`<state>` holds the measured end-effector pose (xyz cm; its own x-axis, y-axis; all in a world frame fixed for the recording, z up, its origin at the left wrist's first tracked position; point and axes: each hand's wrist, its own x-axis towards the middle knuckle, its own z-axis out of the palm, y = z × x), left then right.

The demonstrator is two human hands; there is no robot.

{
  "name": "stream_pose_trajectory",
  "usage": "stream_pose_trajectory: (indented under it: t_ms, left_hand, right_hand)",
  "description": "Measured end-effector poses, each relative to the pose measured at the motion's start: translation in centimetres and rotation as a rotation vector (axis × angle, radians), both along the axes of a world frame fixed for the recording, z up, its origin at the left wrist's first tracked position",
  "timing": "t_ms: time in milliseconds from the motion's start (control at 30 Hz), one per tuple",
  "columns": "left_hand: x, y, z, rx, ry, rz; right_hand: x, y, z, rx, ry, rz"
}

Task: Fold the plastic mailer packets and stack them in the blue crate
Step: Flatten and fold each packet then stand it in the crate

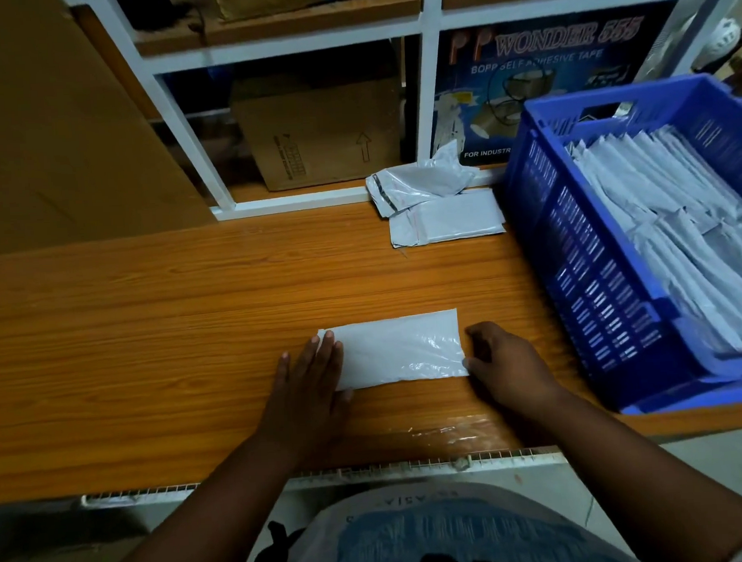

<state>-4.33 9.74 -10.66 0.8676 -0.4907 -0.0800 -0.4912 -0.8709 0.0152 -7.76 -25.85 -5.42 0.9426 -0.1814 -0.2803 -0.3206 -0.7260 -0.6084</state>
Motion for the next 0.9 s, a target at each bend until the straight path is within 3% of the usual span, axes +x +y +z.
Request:
stream_pose_trajectory:
  t_ms: [67,267,367,467,633,900]
  left_hand:
    - [0.1,0.9,0.2,-0.013,-0.015,-0.037]
    - [1.6,-3.9,3.9,-0.248,-0.142,-0.111]
    - [2.9,-8.1,5.0,-0.194,-0.102,-0.083]
    - [3.2,-11.0,4.7,-0.094,-0.079,-0.106]
    - [2.3,-12.4,2.9,0.055,-0.073,-0.182]
    - [2.8,-11.6,1.0,-0.069,-0.112,-0.209]
  right_hand:
    - [-1.0,-0.4,0.5,-0.086,-0.035,0.015]
    - [1.6,3.2,3.4,-0.397,-0.501,0.227]
    - [3.8,5.3,0.8,-0.465,-0.330,0.422]
    - [3.8,5.5,-3.4,-0.535,-0.169,0.460]
    - [3.7,5.5,-4.4,-0.582,-0.177,0.446]
    - [3.9,5.5,-5.1,-0.602,-0.215,0.439]
